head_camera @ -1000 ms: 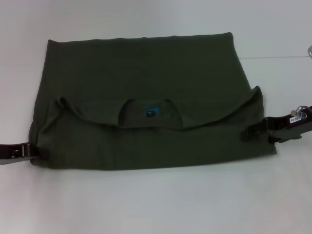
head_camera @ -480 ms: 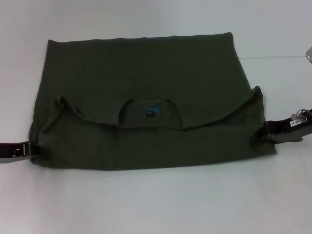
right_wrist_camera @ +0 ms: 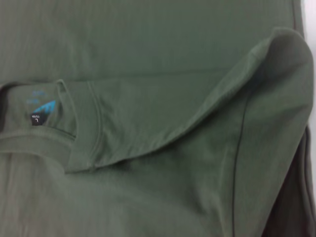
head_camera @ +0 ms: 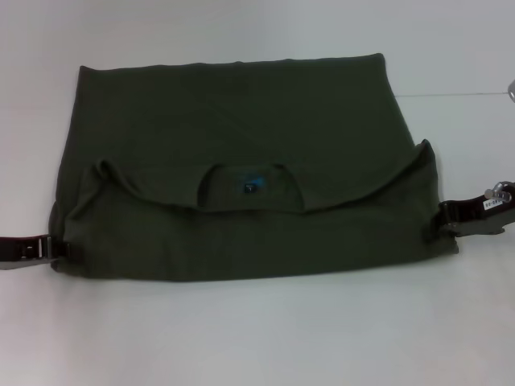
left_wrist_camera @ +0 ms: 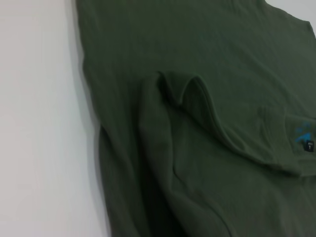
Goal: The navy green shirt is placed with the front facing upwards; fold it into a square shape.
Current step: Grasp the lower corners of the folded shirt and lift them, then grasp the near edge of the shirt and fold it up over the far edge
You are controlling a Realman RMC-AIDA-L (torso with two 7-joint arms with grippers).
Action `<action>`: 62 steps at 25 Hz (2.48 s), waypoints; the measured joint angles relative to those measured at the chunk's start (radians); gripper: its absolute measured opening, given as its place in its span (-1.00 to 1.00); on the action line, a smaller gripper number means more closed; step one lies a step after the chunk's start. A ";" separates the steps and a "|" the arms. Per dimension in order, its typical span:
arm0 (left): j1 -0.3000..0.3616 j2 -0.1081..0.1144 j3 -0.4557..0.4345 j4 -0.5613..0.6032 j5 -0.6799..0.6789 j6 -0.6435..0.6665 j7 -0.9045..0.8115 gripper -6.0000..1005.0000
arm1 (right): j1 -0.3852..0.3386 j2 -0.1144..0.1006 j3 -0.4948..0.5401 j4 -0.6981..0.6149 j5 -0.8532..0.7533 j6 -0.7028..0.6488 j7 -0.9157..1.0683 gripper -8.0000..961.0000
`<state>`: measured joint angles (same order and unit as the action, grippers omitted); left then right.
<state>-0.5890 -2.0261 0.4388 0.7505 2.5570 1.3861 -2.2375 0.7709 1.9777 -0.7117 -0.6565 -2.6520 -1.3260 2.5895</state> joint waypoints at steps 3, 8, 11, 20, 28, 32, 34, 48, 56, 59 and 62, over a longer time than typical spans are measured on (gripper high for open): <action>0.000 0.001 -0.001 0.000 0.001 0.009 -0.003 -0.90 | -0.003 -0.004 0.000 -0.001 0.001 -0.018 -0.010 -0.89; 0.000 0.009 -0.007 0.008 0.009 0.086 -0.010 -0.90 | -0.012 -0.011 0.010 -0.015 0.005 -0.115 -0.040 -0.89; 0.006 0.014 -0.012 0.034 0.026 0.155 -0.025 -0.90 | -0.026 -0.016 0.011 -0.041 0.005 -0.189 -0.050 -0.89; 0.022 0.020 -0.015 0.073 0.063 0.379 -0.036 -0.91 | -0.072 -0.022 0.003 -0.058 0.001 -0.385 -0.109 -0.89; 0.045 0.013 -0.015 0.077 0.074 0.575 -0.016 -0.91 | -0.103 -0.010 -0.023 -0.057 -0.001 -0.518 -0.183 -0.89; 0.059 0.009 -0.018 0.083 0.125 0.617 -0.015 -0.91 | -0.119 -0.009 -0.064 -0.050 -0.001 -0.540 -0.200 -0.89; 0.065 0.009 -0.019 0.085 0.147 0.628 -0.015 -0.91 | -0.126 -0.008 -0.091 -0.050 -0.002 -0.550 -0.201 -0.89; 0.066 0.013 -0.064 0.102 0.207 0.665 0.012 -0.91 | -0.136 -0.003 -0.112 -0.058 0.003 -0.582 -0.235 -0.88; 0.035 0.038 -0.147 0.096 0.176 0.665 0.052 -0.91 | -0.137 -0.027 0.087 -0.055 0.006 -0.576 -0.284 -0.88; 0.022 0.050 -0.185 0.093 0.147 0.667 0.056 -0.91 | -0.136 -0.045 0.158 -0.044 0.006 -0.558 -0.291 -0.88; 0.012 0.060 -0.224 0.091 0.118 0.662 0.056 -0.91 | -0.133 -0.057 0.219 -0.043 0.008 -0.535 -0.292 -0.88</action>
<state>-0.5766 -1.9661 0.2150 0.8412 2.6750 2.0482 -2.1814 0.6377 1.9206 -0.4928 -0.6991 -2.6444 -1.8613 2.2979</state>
